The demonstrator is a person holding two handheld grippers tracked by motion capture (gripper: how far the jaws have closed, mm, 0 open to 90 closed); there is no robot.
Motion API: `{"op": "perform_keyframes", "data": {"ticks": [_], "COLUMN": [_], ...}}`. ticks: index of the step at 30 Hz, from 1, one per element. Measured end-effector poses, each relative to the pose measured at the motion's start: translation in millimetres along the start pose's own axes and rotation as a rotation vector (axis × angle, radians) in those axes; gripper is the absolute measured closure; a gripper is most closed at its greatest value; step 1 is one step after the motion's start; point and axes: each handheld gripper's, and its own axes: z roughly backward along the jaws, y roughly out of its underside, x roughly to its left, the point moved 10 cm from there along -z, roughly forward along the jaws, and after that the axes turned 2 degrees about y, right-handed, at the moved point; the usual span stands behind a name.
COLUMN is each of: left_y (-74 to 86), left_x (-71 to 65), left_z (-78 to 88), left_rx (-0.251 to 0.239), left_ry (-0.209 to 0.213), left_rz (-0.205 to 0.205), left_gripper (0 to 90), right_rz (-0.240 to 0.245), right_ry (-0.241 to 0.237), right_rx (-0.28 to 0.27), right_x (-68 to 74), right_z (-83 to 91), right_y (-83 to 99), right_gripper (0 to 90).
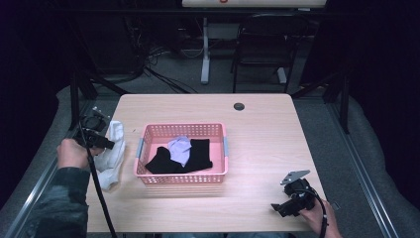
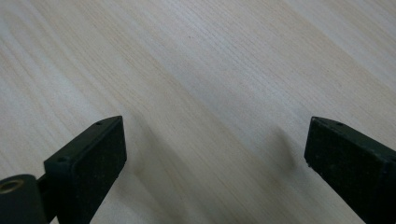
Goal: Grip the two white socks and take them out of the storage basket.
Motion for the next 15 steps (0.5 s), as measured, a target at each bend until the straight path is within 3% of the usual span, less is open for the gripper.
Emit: {"op": "perform_keyframes", "data": {"ticks": [15], "left_y": [23.2], "left_x": [7.8], "left_z": [-52.4], "left_rx": [0.047], "left_ry": [0.034], "left_rz": [0.040], "left_gripper": [85.7], "right_rz": [0.000], "right_ry": [0.000], "right_rx": [0.000], "right_x": [0.1], "right_z": [-0.1], "right_y": [0.0], "right_gripper": [4.8]}}
